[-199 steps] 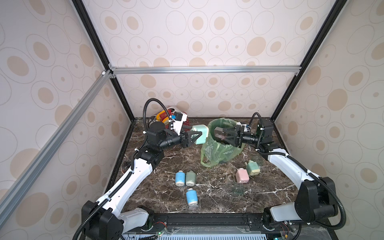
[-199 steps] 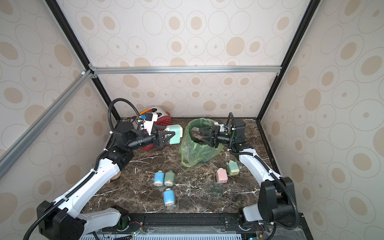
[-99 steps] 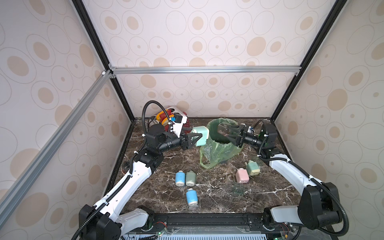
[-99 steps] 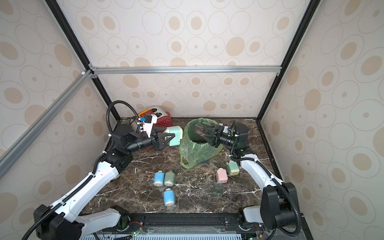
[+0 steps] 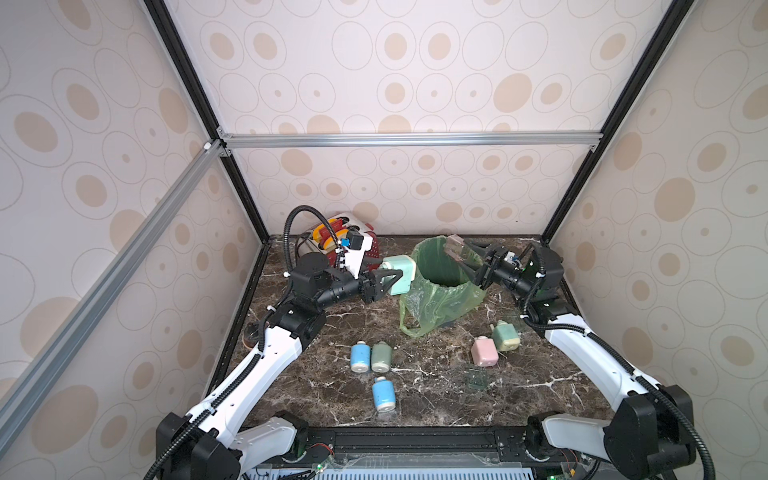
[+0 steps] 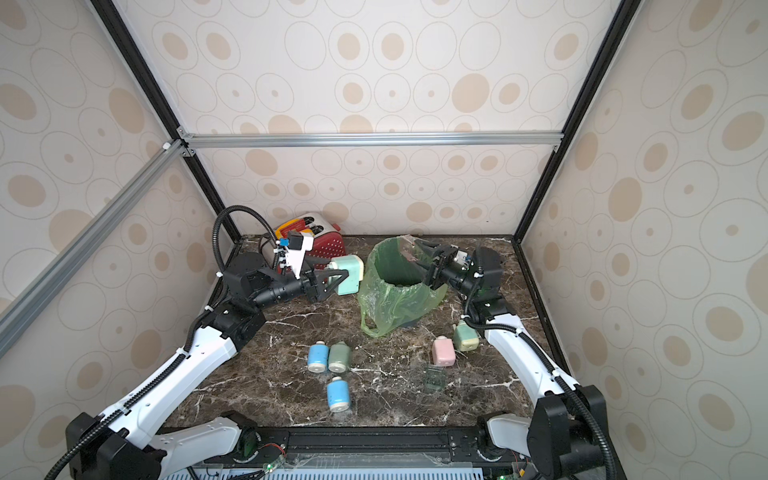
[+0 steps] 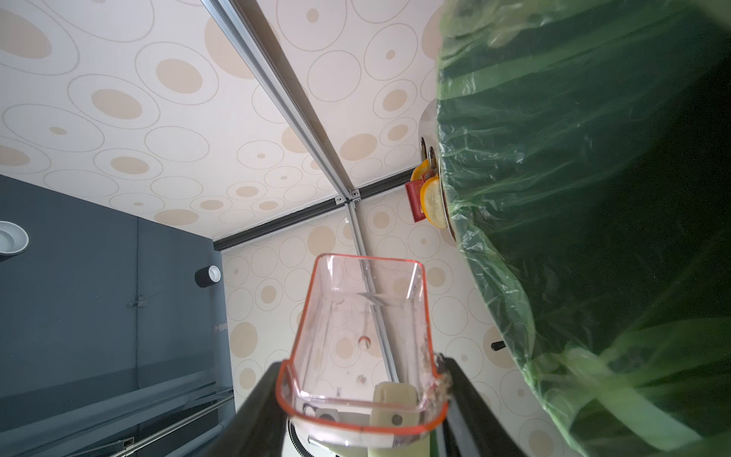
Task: Take out the pencil sharpener tray and clean the shavings
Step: Pour the shavings into the trash bin.
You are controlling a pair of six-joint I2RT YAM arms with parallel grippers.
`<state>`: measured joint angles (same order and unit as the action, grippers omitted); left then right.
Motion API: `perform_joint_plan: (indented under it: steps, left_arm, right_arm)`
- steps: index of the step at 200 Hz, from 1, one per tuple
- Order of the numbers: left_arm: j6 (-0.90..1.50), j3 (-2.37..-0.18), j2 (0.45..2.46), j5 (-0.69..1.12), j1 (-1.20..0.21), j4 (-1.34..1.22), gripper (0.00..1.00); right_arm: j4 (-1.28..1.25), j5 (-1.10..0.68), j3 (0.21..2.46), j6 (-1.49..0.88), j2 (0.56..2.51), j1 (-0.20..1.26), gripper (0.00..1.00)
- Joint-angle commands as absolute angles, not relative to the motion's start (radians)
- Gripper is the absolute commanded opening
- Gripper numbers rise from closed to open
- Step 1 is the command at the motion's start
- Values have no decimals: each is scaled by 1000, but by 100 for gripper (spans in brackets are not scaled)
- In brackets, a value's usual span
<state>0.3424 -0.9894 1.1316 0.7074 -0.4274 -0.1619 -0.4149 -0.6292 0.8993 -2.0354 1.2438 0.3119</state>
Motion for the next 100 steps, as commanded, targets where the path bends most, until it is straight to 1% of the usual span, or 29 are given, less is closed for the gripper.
perform_joint_plan:
  steps: [1,28,47,77,88,100]
  left_arm:
    - [318,-1000,1098,706,-432,-230,0]
    - [322,-993,1100,702,-431,-239,0]
    - [325,-996,1104,707,-432,-240,0]
    - [329,-991,1104,707,-431,-247,0]
    - [328,-990,1103,707,-432,-247,0]
    - [329,-991,1103,706,-431,-247,0]
  right_arm:
    - [-454,-588,864,-2113,1223,328,0]
    - [-362,-586,954,-2041,1189,337,0]
    - [-336,-576,937,-2030,1179,337,0]
    - [-492,-582,799,-2132,1218,349,0]
    - [-510,-577,814,-2136,1220,361,0]
    - [-483,-584,878,-2103,1214,367,0]
